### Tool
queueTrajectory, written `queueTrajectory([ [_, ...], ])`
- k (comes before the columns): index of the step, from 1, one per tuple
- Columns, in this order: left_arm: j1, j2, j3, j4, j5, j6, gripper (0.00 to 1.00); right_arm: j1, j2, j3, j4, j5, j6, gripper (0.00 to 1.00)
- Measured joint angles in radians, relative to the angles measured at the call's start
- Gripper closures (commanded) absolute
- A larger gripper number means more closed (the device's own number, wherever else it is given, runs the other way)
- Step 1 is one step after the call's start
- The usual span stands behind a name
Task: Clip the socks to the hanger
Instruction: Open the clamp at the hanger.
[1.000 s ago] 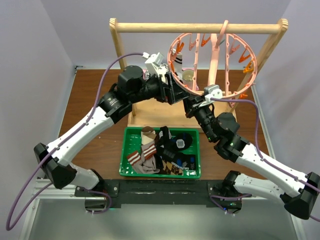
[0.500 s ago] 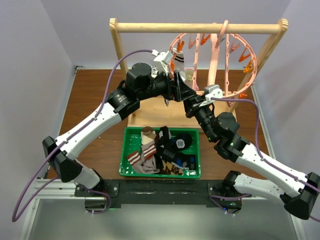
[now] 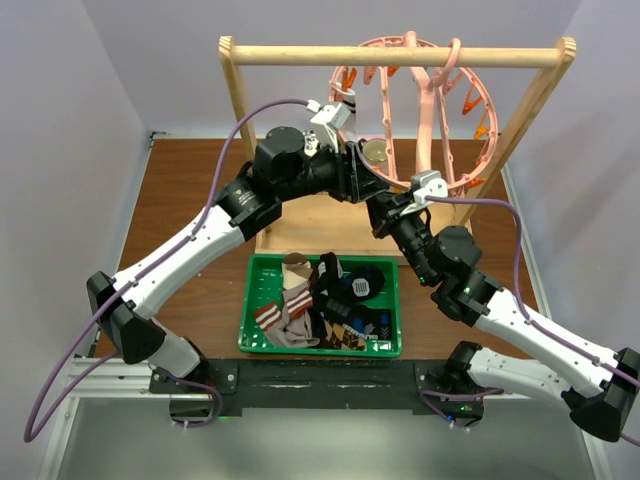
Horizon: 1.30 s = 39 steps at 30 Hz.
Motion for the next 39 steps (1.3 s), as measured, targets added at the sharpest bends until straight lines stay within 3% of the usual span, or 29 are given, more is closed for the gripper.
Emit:
queueTrajectory([
  [5,-0.005,-0.001,-0.008,-0.004,0.002,0.025,0.66,0.000,-0.004,-0.003,-0.028,-0.004,0.006,0.92],
  [12,-0.006,-0.005,-0.009,-0.005,0.003,0.029,0.68,0.000,-0.029,-0.004,-0.045,-0.014,0.014,0.89],
  [17,-0.006,-0.009,-0.009,-0.011,-0.007,0.029,0.71,0.000,-0.035,-0.004,-0.049,-0.026,0.023,0.70],
  [18,-0.005,-0.009,-0.009,-0.014,-0.011,0.030,0.71,0.000,-0.038,-0.004,-0.055,-0.031,0.025,0.61],
  [21,-0.005,-0.010,-0.009,-0.019,-0.026,0.031,0.78,0.003,-0.061,-0.004,-0.087,-0.055,0.032,0.55],
  [24,-0.005,-0.011,-0.009,-0.025,-0.044,0.039,0.99,0.005,-0.106,-0.008,-0.132,-0.064,0.039,0.54],
  [30,-0.005,-0.029,-0.009,-0.051,-0.076,0.058,1.00,-0.002,-0.223,-0.067,-0.229,-0.022,0.044,0.58],
  [39,-0.005,-0.078,-0.033,-0.049,-0.100,0.143,1.00,-0.002,-0.241,-0.126,-0.390,-0.016,0.053,0.64],
])
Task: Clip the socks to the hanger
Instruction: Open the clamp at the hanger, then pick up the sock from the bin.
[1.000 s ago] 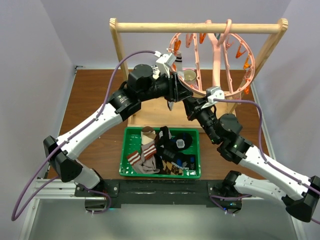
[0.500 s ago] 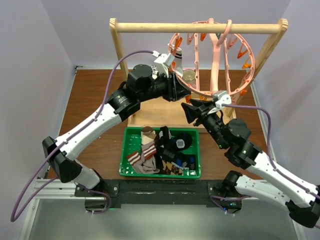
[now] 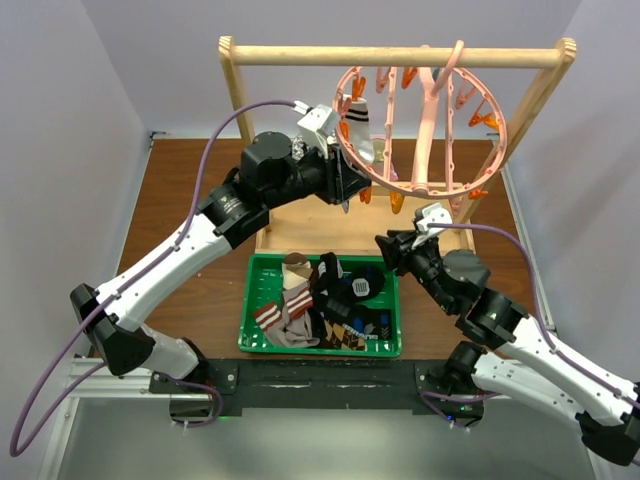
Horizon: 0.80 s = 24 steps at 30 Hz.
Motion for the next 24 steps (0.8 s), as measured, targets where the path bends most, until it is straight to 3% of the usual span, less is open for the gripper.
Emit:
queueTrajectory([
  [6,0.000,-0.026,-0.038,0.017,-0.028,0.083,1.00,0.000,-0.034,-0.042,-0.063,-0.006,0.053,0.62],
  [10,0.000,-0.037,-0.048,0.024,-0.050,0.119,1.00,0.000,-0.020,-0.051,-0.051,-0.033,0.125,0.55],
  [14,-0.001,-0.039,-0.049,0.024,-0.074,0.154,1.00,0.026,0.071,-0.055,-0.031,-0.055,0.194,0.47],
  [20,-0.001,-0.039,-0.053,0.025,-0.087,0.169,1.00,0.188,0.284,-0.055,-0.027,0.002,0.252,0.43],
  [24,-0.002,-0.039,-0.053,0.024,-0.088,0.169,1.00,0.203,0.372,-0.064,-0.015,0.025,0.306,0.42],
])
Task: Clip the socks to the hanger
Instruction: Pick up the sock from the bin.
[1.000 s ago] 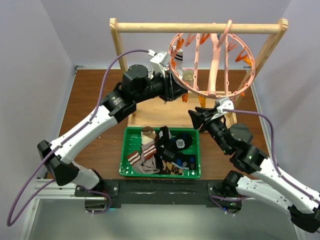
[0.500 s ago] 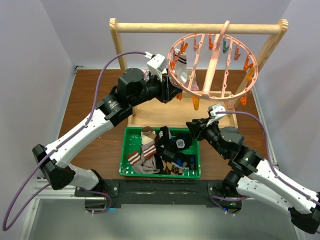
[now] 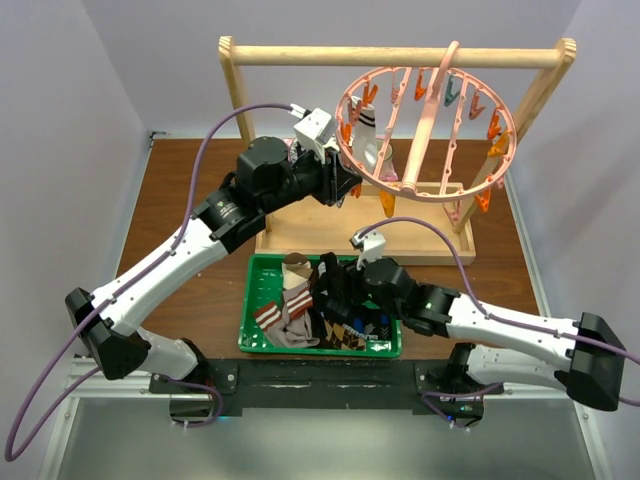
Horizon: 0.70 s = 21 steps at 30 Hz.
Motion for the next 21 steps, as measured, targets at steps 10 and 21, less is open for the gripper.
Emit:
queueTrajectory([
  [10,0.000,0.008,0.000,0.000,0.006,-0.003,1.00,0.000,0.219,0.051,0.048,0.113,0.100,0.43],
  [21,0.000,0.007,-0.028,0.021,0.014,-0.004,1.00,0.000,0.250,0.084,0.070,0.129,0.115,0.44],
])
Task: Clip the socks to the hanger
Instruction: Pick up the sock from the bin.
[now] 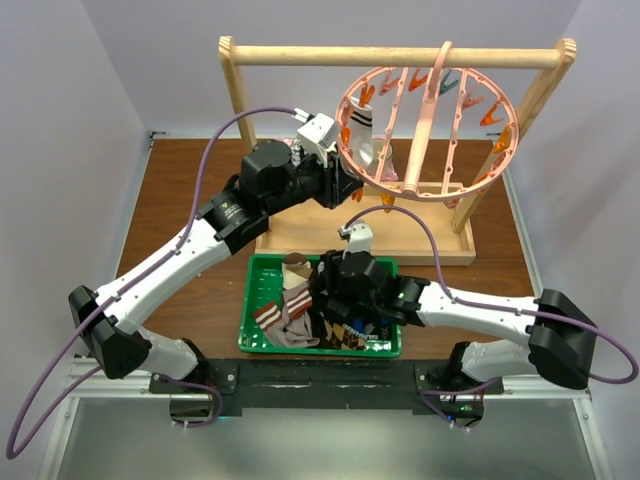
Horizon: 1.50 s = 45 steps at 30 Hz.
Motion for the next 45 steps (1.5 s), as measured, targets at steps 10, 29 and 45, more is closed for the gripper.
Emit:
queueTrajectory([
  [10,0.000,-0.006,-0.024,0.005,0.004,0.000,1.00,0.000,0.043,0.041,0.006,0.017,0.022,0.52],
  [29,0.000,-0.029,-0.039,0.008,0.005,0.000,1.00,0.023,-0.434,-0.123,0.027,-0.037,0.022,1.00],
  [45,0.000,-0.029,-0.039,0.009,0.008,-0.003,1.00,0.252,-0.515,0.024,-0.048,-0.200,-0.120,1.00],
])
